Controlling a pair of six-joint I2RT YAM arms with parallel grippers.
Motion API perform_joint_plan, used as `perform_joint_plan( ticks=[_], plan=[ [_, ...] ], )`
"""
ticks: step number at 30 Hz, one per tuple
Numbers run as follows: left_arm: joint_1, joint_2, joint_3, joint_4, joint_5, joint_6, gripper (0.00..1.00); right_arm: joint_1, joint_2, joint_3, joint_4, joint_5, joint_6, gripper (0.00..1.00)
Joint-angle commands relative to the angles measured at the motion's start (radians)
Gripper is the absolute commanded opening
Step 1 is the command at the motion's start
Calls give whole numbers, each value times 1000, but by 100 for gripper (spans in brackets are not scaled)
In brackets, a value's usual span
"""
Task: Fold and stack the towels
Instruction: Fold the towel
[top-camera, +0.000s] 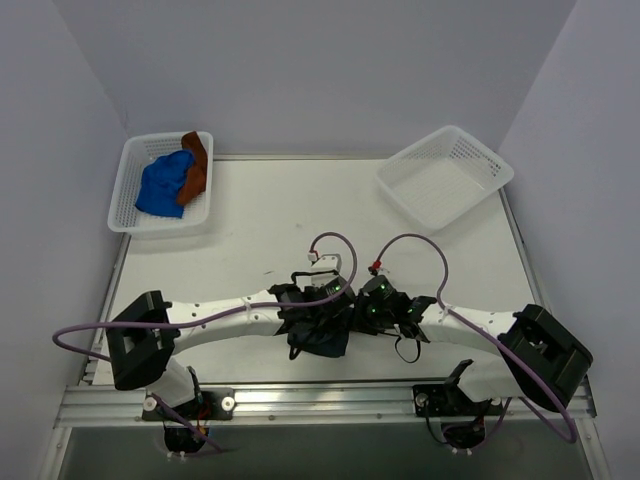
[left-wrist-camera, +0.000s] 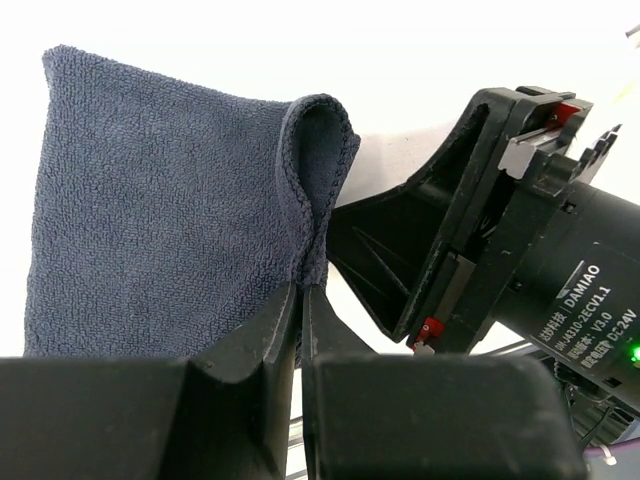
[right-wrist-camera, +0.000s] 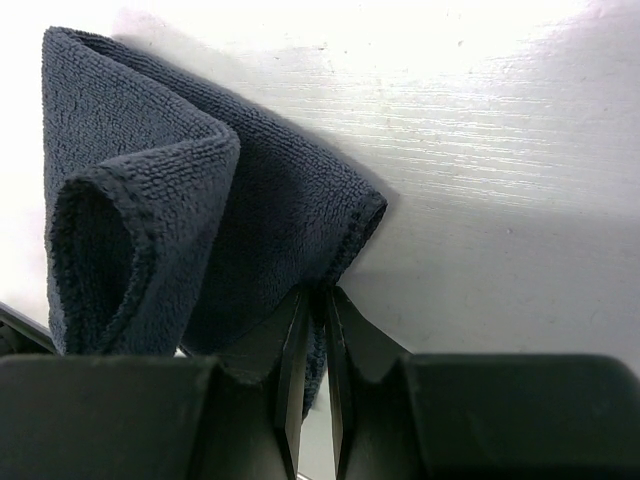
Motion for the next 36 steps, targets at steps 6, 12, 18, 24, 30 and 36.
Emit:
perform_joint_plan(
  ticks=[6,12,18,24,30,36],
  plan=[
    [-11,31,72,-65,-28,-33,2,-18,-10,-43,-57,8,-2,10],
    [-12,56,90,-56,25,7,11,-27,-19,-41,-70,17,-11,10],
    [-37,59,133,-47,42,68,43,-35,-56,-46,-122,44,-11,11],
    [-40,-1,112,-38,17,93,84,-40,-165,-38,-250,106,-14,16],
    [70,-126,71,-222,-135,84,94,-21,-315,2,-360,50,-141,99],
    [331,-372,-57,-309,-158,127,94,248,-306,90,-296,51,-186,100]
  ],
)
